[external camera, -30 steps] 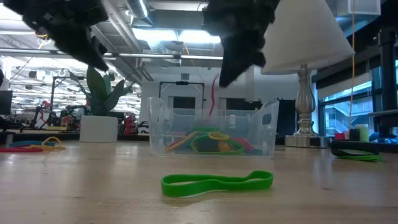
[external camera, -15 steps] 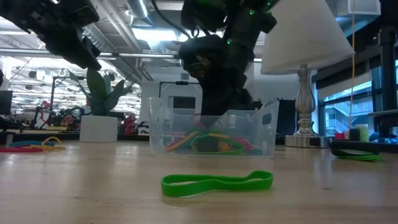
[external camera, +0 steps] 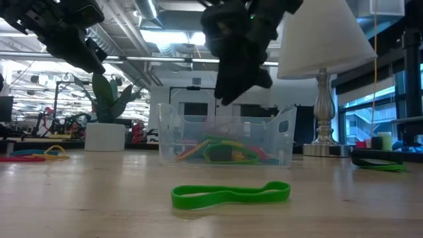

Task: Pick and place rubber bands into bin
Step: Put the green rubber band into the transparent bin

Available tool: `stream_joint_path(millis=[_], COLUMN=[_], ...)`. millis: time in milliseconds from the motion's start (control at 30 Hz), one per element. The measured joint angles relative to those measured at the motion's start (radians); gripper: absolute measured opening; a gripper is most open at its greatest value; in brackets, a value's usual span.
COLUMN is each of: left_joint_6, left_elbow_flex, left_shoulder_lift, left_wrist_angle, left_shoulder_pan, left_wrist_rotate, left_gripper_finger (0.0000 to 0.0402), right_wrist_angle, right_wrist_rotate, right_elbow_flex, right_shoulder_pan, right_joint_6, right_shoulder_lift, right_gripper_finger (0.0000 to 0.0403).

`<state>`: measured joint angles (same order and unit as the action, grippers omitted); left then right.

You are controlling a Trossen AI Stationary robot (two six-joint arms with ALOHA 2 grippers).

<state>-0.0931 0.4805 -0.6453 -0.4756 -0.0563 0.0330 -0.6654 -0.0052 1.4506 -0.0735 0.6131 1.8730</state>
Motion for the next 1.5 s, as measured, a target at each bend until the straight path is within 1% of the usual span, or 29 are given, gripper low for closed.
stream_joint_path(millis=[100, 200, 267, 333, 400, 533, 567, 667, 733, 900, 1000, 1067, 1133, 1233, 1300, 1400, 1500], left_joint_6=[-0.003, -0.037, -0.05, -0.051, -0.05, -0.053, -0.053, -0.051, -0.052, -0.097, -0.172, -0.182, -0.182, -0.182, -0.185, -0.208, -0.226], left_elbow_flex=[0.0, 0.0, 0.0, 0.0, 0.0, 0.0, 0.0, 0.0, 0.0, 0.001, 0.022, 0.056, 0.108, 0.204, 0.279, 0.405, 0.552], left_shoulder_lift=[0.0, -0.001, 0.0, 0.0, 0.0, 0.0, 0.0, 0.0, 0.0, -0.001, -0.025, -0.069, -0.134, -0.26, -0.352, -0.504, -0.661], left_wrist_angle=[0.0, 0.001, 0.0, -0.001, -0.001, 0.0, 0.0, 0.0, 0.001, 0.007, 0.007, 0.004, 0.004, -0.001, 0.0, -0.016, -0.057], left_shoulder_pan=[0.0, 0.0, 0.0, 0.0, 0.0, -0.001, -0.001, -0.001, -0.001, -0.001, -0.027, -0.068, -0.122, -0.198, -0.242, -0.298, -0.338], left_wrist_rotate=[0.0, 0.0, 0.0, 0.0, 0.0, -0.015, -0.021, -0.026, -0.029, -0.052, -0.049, -0.039, 0.001, 0.064, 0.097, 0.154, 0.191], left_gripper_finger=[0.0003, 0.0003, 0.0003, 0.0003, 0.0003, 0.0003, 0.0003, 0.0003, 0.0003, 0.0003, 0.0002, 0.0002, 0.0003, 0.0002, 0.0002, 0.0003, 0.0003], right_wrist_angle=[-0.08, -0.167, -0.209, -0.221, -0.218, -0.214, -0.216, -0.223, -0.241, -0.361, -0.427, -0.47, -0.507, -0.556, -0.578, -0.57, -0.47], right_wrist_rotate=[0.035, 0.039, 0.051, 0.09, 0.144, 0.228, 0.25, 0.34, 0.376, 0.388, 0.389, 0.387, 0.4, 0.467, 0.493, 0.5, 0.505], right_elbow_flex=[0.0, 0.0, 0.0, -0.001, -0.001, -0.001, -0.001, 0.0, 0.0, 0.0, -0.001, -0.001, -0.002, -0.002, -0.003, -0.046, -0.151], right_shoulder_pan=[-0.001, -0.001, -0.006, -0.034, -0.083, -0.191, -0.219, -0.311, -0.372, -0.488, -0.557, -0.598, -0.634, -0.692, -0.722, -0.75, -0.767], right_joint_6=[0.008, 0.042, 0.069, 0.086, 0.091, 0.126, 0.143, 0.222, 0.276, 0.419, 0.489, 0.532, 0.587, 0.671, 0.71, 0.752, 0.796], right_shoulder_lift=[-0.035, -0.066, -0.085, -0.111, -0.139, -0.187, -0.198, -0.215, -0.218, -0.22, -0.22, -0.22, -0.22, -0.22, -0.22, -0.235, -0.288], right_gripper_finger=[0.0133, 0.0137, 0.0132, 0.0118, 0.0093, 0.0023, 0.0012, 0.0011, 0.001, 0.0004, 0.0003, 0.0002, 0.0002, 0.0002, 0.0001, 0.0001, 0.0001])
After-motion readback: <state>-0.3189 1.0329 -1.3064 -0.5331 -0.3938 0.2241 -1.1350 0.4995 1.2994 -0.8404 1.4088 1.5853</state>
